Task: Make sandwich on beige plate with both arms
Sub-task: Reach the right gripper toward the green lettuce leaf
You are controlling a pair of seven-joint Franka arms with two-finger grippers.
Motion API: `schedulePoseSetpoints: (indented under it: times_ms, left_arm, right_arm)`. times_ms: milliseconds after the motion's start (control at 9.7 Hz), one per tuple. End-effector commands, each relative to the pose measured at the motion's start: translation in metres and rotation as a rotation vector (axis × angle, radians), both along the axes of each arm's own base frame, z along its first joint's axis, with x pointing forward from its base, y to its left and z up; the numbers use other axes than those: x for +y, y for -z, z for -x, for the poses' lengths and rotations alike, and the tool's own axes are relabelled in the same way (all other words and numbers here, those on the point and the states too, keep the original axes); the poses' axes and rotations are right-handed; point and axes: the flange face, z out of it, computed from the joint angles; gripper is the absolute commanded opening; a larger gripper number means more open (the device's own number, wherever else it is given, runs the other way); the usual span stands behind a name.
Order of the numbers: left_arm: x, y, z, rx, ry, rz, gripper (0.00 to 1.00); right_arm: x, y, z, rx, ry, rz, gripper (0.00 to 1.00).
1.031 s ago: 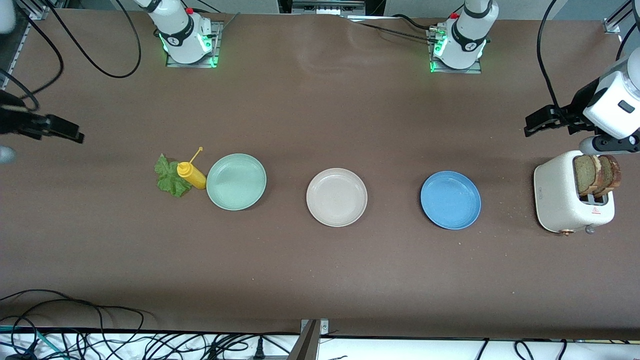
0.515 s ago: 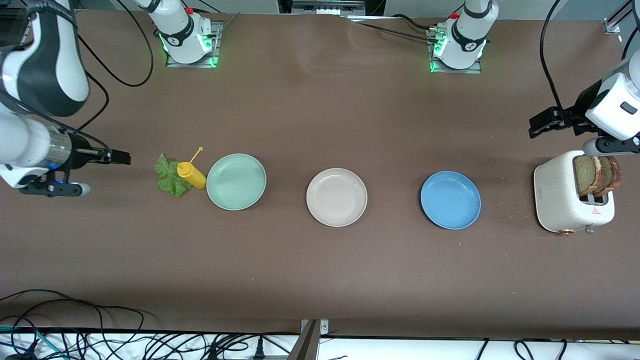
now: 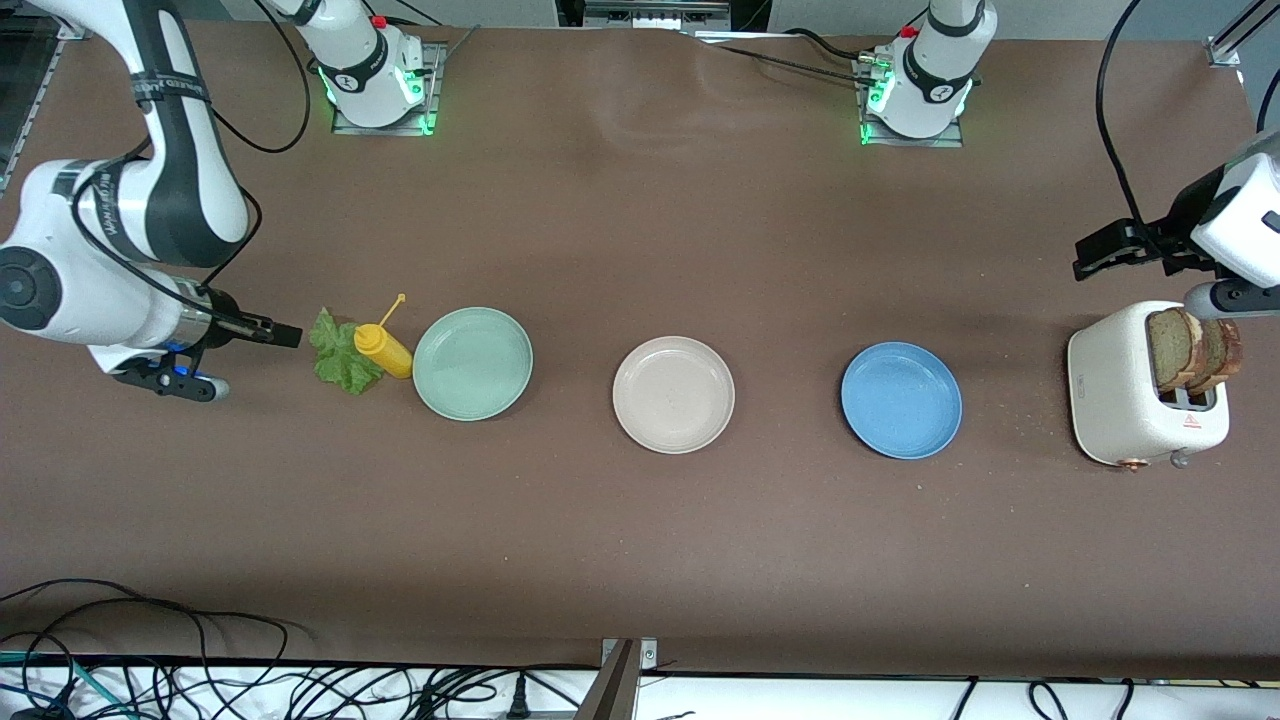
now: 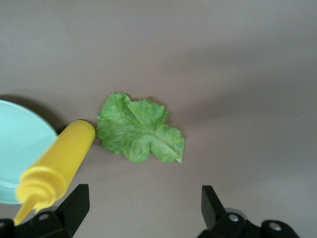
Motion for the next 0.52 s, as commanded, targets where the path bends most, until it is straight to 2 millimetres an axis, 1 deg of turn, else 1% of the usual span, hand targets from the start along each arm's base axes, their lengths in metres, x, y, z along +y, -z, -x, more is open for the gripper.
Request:
schedulePoseSetpoints:
  times_ms: [0,103,206,309,412]
  left_arm:
    - [0.016,-0.003,-0.004,-0.014,0.041,-0.024,1.00]
    - [0.019,-0.002,-0.004,-0.012,0.047,-0.024,1.00]
    - [0.031,0.004,-0.006,-0.002,0.045,-0.036,1.00]
    - [0.037,0.006,-0.007,0.005,0.064,-0.052,1.00]
    - [0.042,0.010,-0.009,0.013,0.072,-0.062,1.00]
  right_arm:
    - [0.001,0.012,0.021,-0.036,0.045,0.019,1.00]
    - [0.003,0.011,0.022,-0.036,0.042,0.018,1.00]
    - [0.003,0.007,0.021,-0.042,0.039,0.017,1.00]
    - [0.003,-0.009,0.021,-0.063,0.024,0.010,1.00]
    - [0.004,-0.033,0.021,-0.079,-0.010,-0.001,1.00]
